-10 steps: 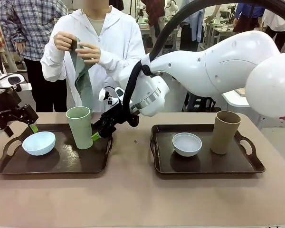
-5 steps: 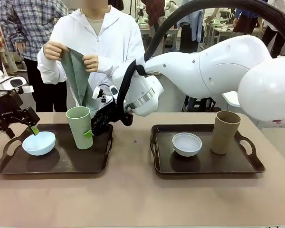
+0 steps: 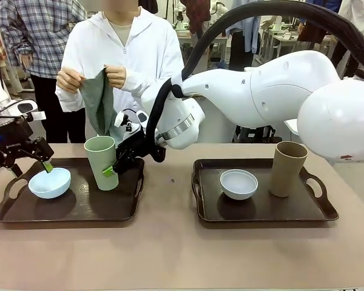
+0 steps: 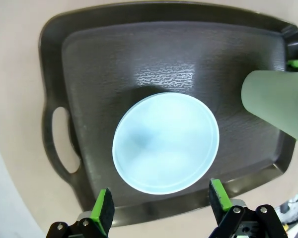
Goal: Set up a tray with a mat and arrange the tableware.
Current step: Pick up the Picnic Bowl and Reusable plastic cup from the Handle tray in front of the human's position and hold them in the air.
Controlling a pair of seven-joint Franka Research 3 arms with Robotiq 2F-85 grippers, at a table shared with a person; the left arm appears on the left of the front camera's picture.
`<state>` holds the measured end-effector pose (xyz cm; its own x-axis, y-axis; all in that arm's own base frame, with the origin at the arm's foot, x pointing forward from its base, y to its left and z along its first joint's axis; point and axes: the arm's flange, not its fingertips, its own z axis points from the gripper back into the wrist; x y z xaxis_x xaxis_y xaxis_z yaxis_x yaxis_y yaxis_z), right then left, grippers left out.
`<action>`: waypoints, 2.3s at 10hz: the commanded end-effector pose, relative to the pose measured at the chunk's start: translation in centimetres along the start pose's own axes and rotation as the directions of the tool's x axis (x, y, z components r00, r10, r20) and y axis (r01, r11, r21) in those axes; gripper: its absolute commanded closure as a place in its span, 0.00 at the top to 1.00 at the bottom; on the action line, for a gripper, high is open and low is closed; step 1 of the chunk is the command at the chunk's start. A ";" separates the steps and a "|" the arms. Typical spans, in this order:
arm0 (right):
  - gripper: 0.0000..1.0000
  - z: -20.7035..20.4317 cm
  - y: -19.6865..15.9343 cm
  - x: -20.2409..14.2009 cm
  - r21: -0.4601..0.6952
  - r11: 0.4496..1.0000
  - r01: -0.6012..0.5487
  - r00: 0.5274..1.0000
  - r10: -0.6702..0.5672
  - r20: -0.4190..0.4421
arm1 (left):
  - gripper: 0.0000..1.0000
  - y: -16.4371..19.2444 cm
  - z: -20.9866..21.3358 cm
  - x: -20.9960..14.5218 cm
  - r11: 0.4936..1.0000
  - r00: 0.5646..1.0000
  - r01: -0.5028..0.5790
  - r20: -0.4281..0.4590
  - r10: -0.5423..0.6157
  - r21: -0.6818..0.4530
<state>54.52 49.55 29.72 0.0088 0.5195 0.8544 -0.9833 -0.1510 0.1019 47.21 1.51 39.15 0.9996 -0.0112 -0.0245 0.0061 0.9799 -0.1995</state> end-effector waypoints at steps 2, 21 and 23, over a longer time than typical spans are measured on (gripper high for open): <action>1.00 -1.7 -1.6 0.4 0.023 1.000 0.015 1.000 -0.015 -0.017 | 1.00 -0.2 -1.4 1.2 1.000 1.000 -0.013 -0.002 0.013 -0.001; 0.00 -2.3 -2.0 -0.7 0.072 0.997 -0.014 1.000 0.014 -0.005 | 0.00 1.1 -4.4 2.5 0.986 0.997 -0.042 0.071 0.030 0.163; 0.23 -1.3 -1.8 -1.0 0.070 0.998 -0.003 1.000 0.004 -0.003 | 0.00 1.1 -3.8 2.0 0.986 0.997 -0.054 0.058 0.046 0.156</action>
<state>55.77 50.98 27.66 0.0142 0.5266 0.8500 -0.9710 -0.1955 0.1374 49.96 2.05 35.13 0.9987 0.0173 0.0483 -0.0141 0.9977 -0.0659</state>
